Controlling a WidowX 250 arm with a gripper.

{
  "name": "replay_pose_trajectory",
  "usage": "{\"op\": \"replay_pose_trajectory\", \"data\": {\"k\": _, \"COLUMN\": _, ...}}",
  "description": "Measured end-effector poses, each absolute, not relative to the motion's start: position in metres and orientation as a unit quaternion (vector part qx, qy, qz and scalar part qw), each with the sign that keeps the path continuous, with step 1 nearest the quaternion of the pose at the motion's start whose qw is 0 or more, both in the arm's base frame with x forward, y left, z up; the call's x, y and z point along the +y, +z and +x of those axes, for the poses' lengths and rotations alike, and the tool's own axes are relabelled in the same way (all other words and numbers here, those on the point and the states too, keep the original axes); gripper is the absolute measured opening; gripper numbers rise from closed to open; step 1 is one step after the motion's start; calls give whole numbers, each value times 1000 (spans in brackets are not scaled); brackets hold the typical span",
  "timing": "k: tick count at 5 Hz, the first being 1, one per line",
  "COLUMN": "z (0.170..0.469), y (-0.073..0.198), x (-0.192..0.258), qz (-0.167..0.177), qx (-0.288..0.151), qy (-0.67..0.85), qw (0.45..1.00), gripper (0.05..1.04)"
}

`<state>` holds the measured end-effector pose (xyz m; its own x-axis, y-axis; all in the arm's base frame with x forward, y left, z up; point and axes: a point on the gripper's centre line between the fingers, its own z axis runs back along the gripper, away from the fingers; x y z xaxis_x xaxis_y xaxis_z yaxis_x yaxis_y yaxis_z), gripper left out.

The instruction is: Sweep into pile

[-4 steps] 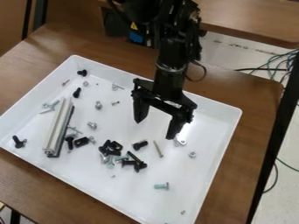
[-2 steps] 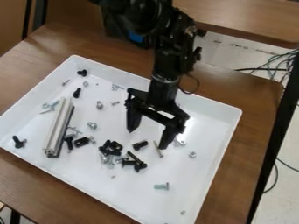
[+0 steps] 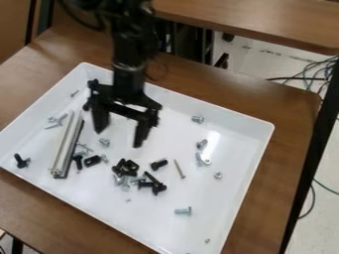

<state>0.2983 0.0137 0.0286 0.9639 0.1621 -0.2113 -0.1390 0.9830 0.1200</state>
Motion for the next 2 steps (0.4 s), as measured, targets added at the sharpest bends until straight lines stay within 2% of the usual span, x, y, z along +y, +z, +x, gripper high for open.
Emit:
{"op": "replay_pose_trajectory", "data": {"k": 1, "z": 287, "y": 30, "x": 59, "qz": 53, "qx": 104, "qy": 141, "qw": 983, "gripper": 998}}
{"op": "replay_pose_trajectory", "data": {"k": 2, "z": 286, "y": 21, "x": 79, "qz": 40, "qx": 97, "qy": 176, "qw": 979, "gripper": 998}}
